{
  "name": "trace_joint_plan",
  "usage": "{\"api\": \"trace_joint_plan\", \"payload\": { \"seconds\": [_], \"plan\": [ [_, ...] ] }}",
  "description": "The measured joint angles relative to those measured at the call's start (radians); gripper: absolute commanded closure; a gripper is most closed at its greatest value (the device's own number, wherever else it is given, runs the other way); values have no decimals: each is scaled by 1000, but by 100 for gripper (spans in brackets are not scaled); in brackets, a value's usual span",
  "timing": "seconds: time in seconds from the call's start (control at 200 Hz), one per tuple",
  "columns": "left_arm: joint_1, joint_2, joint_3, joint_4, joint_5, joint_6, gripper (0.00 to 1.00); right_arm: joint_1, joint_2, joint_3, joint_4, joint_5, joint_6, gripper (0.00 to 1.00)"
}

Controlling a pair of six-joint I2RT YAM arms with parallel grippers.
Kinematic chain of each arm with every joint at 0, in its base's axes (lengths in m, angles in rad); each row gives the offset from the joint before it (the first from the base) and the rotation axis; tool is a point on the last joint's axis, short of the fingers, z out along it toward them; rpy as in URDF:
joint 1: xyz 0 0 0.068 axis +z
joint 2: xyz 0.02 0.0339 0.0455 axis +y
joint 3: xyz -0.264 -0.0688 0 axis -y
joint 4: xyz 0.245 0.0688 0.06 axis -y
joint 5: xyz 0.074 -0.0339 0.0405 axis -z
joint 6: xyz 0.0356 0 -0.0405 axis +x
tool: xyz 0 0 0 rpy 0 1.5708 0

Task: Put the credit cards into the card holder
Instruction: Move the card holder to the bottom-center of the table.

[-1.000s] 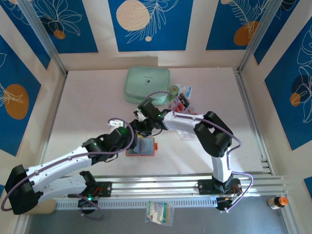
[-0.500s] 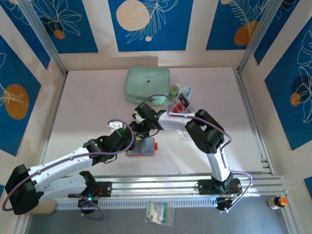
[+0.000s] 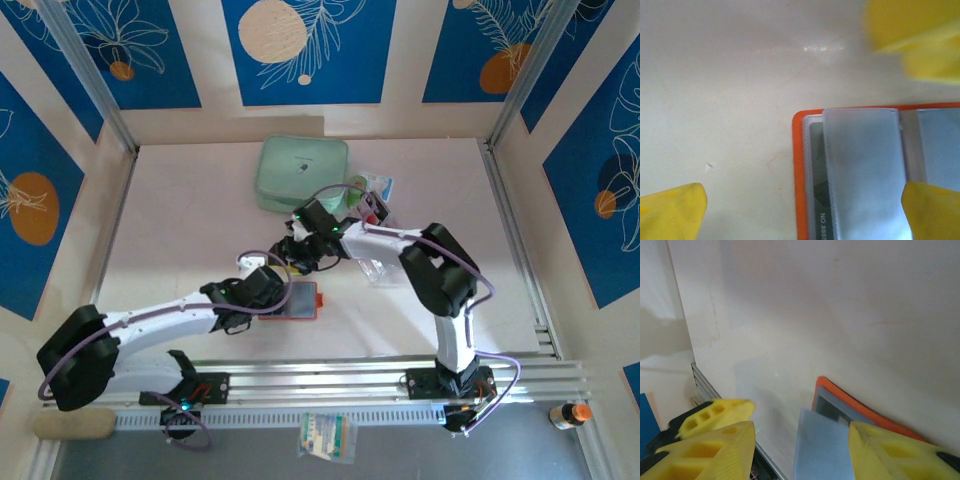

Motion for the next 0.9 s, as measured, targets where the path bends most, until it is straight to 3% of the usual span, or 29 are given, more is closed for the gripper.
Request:
{"api": "trace_joint_plan", "payload": {
  "seconds": [0.265, 0.585, 0.725, 0.9],
  "plan": [
    [0, 37, 0, -3, -8, -19, 0, -16, -237, -147, -165, 192, -111, 48],
    [2, 63, 0, -10, -19, -39, 0, 51, -224, -203, -320, 365, -193, 51],
    [3, 63, 0, -10, -20, -42, 0, 75, -190, -203, -341, 397, -204, 61],
    [5, 63, 1, -9, -20, -40, 0, 76, -183, -203, -356, 432, -220, 91]
  ]
}}
